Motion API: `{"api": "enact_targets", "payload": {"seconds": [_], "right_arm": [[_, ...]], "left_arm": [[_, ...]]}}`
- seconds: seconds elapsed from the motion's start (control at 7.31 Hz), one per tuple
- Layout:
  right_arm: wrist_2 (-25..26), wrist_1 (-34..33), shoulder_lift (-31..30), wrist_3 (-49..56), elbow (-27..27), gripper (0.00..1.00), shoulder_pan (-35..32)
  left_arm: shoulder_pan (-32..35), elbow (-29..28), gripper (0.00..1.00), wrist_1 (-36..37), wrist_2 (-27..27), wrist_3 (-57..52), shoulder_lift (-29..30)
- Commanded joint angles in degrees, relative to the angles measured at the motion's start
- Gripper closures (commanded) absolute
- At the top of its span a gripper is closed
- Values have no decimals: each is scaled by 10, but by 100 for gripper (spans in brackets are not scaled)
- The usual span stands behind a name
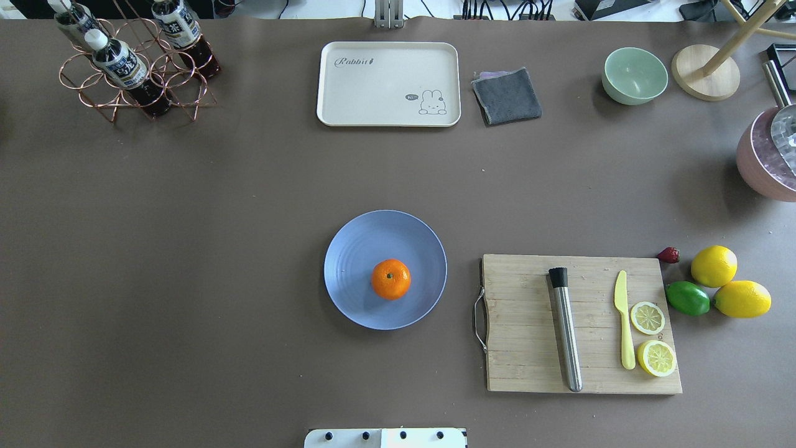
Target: Pick orange to plate
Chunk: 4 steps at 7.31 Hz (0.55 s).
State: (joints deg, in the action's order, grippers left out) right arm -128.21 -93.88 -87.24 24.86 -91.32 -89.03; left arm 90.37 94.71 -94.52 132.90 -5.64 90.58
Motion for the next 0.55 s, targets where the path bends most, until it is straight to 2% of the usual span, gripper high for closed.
{"api": "enact_targets", "payload": {"seconds": [0.0, 0.41], "right_arm": [[0, -1, -1, -1, 1, 0, 0], [-1, -1, -4, -3, 1, 0, 0]], "left_arm": [[0, 4, 3, -1, -3, -1, -1], [-2, 3, 2, -12, -4, -1, -1]]}}
